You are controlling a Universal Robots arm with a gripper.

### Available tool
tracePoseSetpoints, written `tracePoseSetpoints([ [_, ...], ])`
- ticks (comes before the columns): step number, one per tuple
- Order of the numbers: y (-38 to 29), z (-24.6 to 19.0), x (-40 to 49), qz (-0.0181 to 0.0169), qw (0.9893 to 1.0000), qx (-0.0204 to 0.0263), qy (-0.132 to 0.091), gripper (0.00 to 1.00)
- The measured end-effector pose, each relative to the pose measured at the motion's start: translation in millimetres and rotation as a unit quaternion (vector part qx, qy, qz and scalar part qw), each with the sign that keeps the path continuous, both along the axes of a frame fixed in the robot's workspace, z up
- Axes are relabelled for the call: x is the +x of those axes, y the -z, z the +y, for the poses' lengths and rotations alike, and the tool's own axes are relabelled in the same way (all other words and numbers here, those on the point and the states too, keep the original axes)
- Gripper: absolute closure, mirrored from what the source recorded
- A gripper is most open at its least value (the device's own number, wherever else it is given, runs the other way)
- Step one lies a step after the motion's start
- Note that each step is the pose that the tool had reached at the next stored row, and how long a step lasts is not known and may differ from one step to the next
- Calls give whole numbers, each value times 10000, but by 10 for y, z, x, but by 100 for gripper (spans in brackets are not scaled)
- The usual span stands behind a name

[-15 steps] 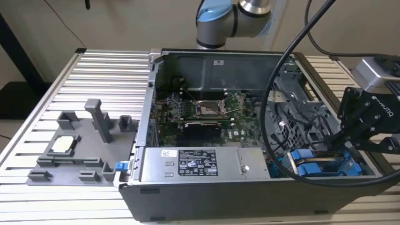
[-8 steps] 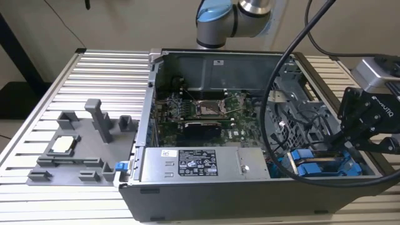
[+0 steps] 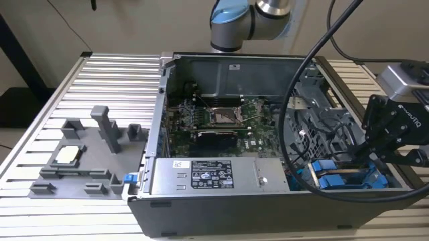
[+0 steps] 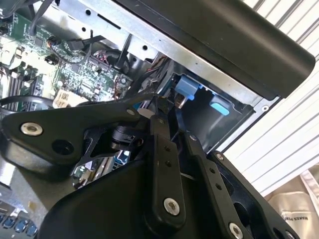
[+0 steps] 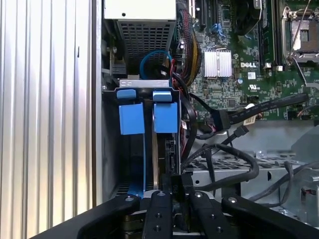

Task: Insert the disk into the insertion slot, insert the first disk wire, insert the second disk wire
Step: 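Insert the first disk wire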

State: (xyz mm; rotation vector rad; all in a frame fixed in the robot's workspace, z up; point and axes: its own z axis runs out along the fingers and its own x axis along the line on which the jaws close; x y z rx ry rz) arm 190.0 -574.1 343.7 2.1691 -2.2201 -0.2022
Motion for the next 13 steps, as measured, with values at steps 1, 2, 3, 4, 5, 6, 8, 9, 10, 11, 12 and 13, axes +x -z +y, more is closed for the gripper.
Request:
tracePoseSetpoints([
  [1,2,0,0,0,10000,0,0,81],
  [2,5,0,0,0,10000,1,0,81],
  [3,7,0,0,0,10000,1,0,81],
  [4,8,0,-1,0,10000,0,0,81],
  [5,9,0,-2,0,10000,1,0,81],
  [6,11,0,-4,0,10000,2,0,81],
  [8,11,2,-9,0,10000,2,0,81],
  [9,12,2,-10,0,10000,2,0,81],
  [10,13,2,-11,0,10000,1,0,81],
  [11,14,2,-12,0,10000,1,0,81],
  [12,16,2,-13,0,10000,1,0,81],
  [13,17,2,-13,0,10000,0,0,81],
])
